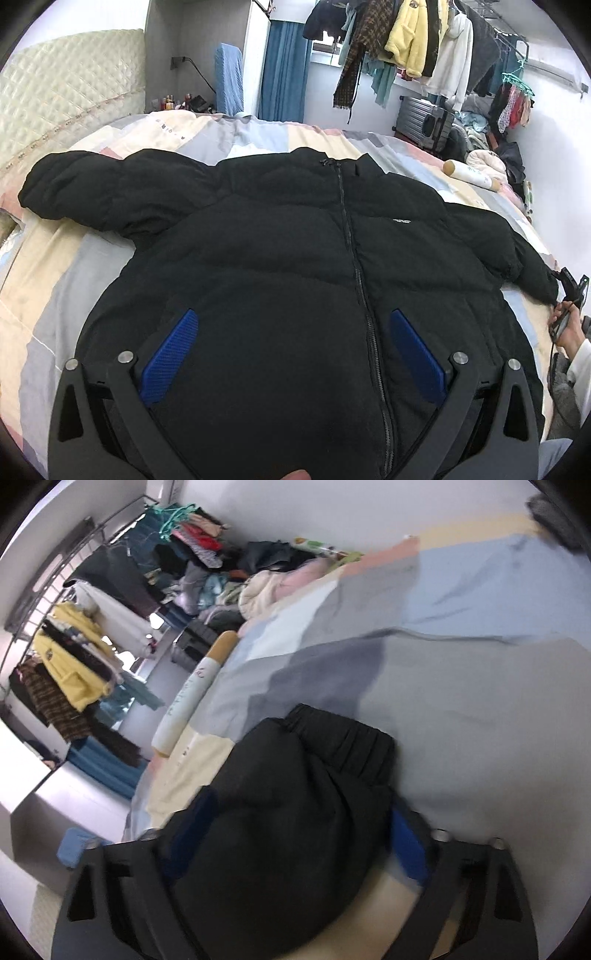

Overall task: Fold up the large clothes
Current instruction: 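Grasp the cuff of one black jacket sleeve with the right tool, then lift the held sleeve and carry it across the jacket body with the right tool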

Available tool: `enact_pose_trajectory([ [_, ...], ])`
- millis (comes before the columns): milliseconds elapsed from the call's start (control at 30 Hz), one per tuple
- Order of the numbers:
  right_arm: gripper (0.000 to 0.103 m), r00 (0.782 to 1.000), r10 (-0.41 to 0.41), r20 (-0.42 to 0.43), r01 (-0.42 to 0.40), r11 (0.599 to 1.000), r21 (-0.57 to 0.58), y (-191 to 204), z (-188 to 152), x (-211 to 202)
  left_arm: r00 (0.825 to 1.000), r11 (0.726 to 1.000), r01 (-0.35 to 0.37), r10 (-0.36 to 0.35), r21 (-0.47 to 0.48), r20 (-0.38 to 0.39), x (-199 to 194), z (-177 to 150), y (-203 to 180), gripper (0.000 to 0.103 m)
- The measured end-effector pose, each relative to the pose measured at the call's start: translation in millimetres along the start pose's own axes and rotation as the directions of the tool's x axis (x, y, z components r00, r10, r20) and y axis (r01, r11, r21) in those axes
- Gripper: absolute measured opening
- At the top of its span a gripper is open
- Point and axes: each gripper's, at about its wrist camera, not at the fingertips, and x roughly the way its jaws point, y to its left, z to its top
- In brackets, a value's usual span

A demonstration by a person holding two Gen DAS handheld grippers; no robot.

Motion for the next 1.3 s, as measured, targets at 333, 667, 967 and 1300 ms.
enact_pose_trajectory([
  [333, 0.024, 1.000, 0.001, -0.017, -0.003, 0.995, -0.099, 30, 20, 22, 1.000, 1.000, -0.010, 0.010, -0.001, -0.018, 15, 4, 7, 0.103],
  [667, 0.009, 0.991, 0.025, 0.135, 0.007, 0.972, -0.236, 113, 63, -65, 1.000, 0.999, -0.015, 0.014, 0.041, 0.020, -4, 6, 18, 0.103],
  [967, 0.010, 0.975, 0.090, 0.204, -0.026, 0.955, -0.296, 202, 67, -137, 0.995, 0.998, 0.026, -0.031, 0.061, 0.089, -37, 7, 30, 0.103],
  [1300, 0.011, 0.951, 0.221, 0.218, -0.107, 0.894, -0.435, 335, 22, -205, 0.983, 0.997, 0.015, -0.030, 0.081, 0.183, -75, 3, 46, 0.103],
])
